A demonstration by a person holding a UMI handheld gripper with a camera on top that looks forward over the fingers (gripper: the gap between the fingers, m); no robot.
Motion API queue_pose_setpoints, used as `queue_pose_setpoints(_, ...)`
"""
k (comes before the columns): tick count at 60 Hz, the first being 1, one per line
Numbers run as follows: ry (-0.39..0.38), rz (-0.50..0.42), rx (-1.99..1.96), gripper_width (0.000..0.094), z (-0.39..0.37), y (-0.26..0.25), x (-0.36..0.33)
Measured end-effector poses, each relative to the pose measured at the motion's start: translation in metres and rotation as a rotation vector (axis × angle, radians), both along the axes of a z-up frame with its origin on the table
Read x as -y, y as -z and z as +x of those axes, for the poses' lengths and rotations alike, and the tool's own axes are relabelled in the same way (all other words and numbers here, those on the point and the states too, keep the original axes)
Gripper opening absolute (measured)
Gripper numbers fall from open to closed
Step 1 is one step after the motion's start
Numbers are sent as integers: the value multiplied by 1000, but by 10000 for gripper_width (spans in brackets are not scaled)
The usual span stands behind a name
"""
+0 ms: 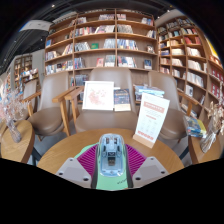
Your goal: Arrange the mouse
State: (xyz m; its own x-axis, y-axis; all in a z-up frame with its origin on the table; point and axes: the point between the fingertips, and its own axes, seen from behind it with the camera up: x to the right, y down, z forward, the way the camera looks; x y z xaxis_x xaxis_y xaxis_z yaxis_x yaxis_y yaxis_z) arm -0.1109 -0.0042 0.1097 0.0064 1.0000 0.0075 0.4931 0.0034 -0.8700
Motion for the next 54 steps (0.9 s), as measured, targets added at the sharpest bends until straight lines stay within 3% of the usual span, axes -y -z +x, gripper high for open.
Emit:
queue_pose_setpoints(12, -21, -2, 143, 424, -34, 103, 10)
queue_pose_setpoints(23, -4, 6, 138, 500, -35, 121, 3)
queue_pose_setpoints(25, -2, 2, 138, 574, -34, 120, 2)
queue_pose_setpoints(29, 21, 1, 135, 839, -28, 113, -4)
queue_pose_setpoints(30, 25, 2, 131, 862, -26, 110, -5)
queue_pose_setpoints(38, 61, 0, 93, 845, 13, 69, -15)
queue_pose_setpoints(54, 77, 20, 30, 851, 175, -4, -33)
